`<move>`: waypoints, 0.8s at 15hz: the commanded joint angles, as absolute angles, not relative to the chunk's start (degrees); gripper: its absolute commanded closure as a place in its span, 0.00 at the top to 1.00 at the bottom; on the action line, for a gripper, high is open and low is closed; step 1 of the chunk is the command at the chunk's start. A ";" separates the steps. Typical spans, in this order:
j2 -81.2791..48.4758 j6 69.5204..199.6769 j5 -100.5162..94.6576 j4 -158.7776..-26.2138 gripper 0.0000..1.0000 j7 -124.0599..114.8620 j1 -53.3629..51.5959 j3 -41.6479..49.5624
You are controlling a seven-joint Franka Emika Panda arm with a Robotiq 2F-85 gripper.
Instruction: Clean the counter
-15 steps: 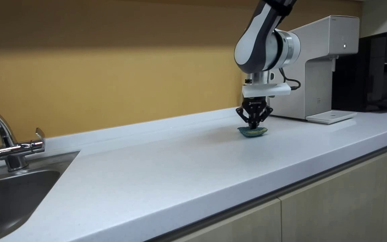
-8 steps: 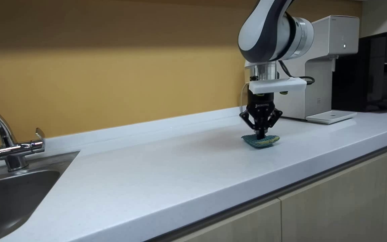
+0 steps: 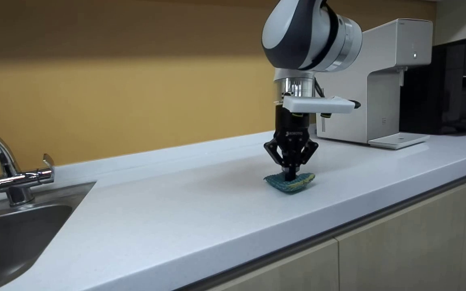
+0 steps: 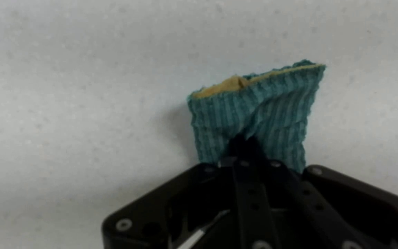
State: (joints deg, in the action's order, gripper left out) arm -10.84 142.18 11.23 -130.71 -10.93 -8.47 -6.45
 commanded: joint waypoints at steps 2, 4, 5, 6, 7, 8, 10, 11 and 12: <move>-18.34 145.66 7.55 -124.37 0.01 -13.07 -8.44 -5.06; -19.78 147.07 5.40 -122.05 0.01 -14.28 -8.31 -3.62; -20.13 147.77 4.93 -121.18 0.01 -14.75 -8.10 -2.88; -20.41 148.46 4.34 -120.52 0.01 -15.48 -8.04 -2.11; -20.14 149.02 4.10 -120.44 0.01 -15.87 -7.81 -1.42; -19.88 149.45 3.80 -120.50 0.01 -16.39 -7.77 -0.73; -18.59 149.09 5.05 -121.70 0.01 -16.07 -7.06 -0.55; -17.83 148.98 4.80 -122.52 0.01 -16.41 -7.14 -0.27; -17.10 148.53 4.65 -123.16 0.01 -16.63 -7.19 -0.28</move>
State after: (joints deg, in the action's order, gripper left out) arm -18.21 148.93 5.56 -121.56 -13.89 -7.11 -0.77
